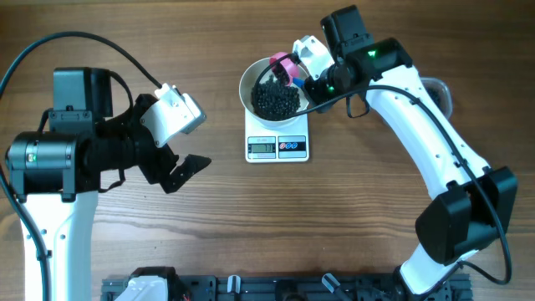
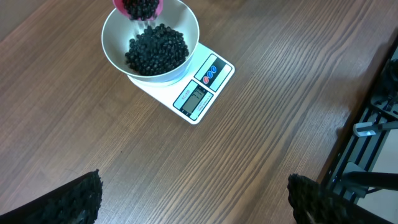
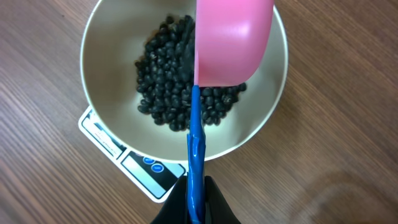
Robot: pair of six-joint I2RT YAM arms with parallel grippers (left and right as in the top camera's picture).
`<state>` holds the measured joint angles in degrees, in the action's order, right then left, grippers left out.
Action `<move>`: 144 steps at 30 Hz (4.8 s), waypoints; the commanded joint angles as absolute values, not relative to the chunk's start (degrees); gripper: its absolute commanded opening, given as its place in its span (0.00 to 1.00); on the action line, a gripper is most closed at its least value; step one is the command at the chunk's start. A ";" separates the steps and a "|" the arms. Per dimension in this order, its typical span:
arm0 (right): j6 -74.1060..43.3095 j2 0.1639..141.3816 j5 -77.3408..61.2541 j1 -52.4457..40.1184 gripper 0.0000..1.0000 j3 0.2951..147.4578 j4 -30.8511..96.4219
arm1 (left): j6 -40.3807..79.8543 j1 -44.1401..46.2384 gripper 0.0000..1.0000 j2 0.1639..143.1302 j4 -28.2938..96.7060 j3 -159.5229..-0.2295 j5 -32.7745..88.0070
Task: Scoop item into bowl and weigh 150g on scale
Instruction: 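Tilt the pink scoop with the right gripper to pour beans into the bowl, then move the empty scoop right back to the bean tub, then dip the pink scoop into the black beans with the right gripper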
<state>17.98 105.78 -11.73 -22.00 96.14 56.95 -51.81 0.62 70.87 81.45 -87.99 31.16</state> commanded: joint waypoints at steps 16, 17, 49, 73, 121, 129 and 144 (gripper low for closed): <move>11.40 104.36 -16.62 -22.28 0.05 97.56 56.58 | -52.71 0.21 1.00 70.67 81.49 -88.79 31.16; 11.42 104.36 -16.58 -22.28 0.05 97.56 56.58 | -52.71 0.21 1.00 70.67 81.49 -88.79 31.16; 19.29 104.36 7.42 -30.15 0.04 97.56 56.18 | -52.71 0.21 1.00 70.67 81.49 -88.79 31.16; 12.88 99.70 0.40 -28.01 0.04 98.28 59.37 | -52.71 0.21 1.00 70.67 81.49 -88.79 31.16; 1.98 103.79 31.97 -3.68 0.04 81.03 66.72 | -52.71 0.21 1.00 70.67 81.49 -88.79 31.16; 2.02 105.93 32.58 -2.59 0.04 81.03 62.74 | -52.71 0.21 1.00 70.67 81.49 -88.79 31.16; 15.05 107.28 13.63 -2.55 0.04 81.03 60.36 | -52.73 0.21 1.00 70.67 81.49 -88.79 31.16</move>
<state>10.66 105.23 23.09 -2.63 81.45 60.95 -51.81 0.62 70.87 81.45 -87.99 31.16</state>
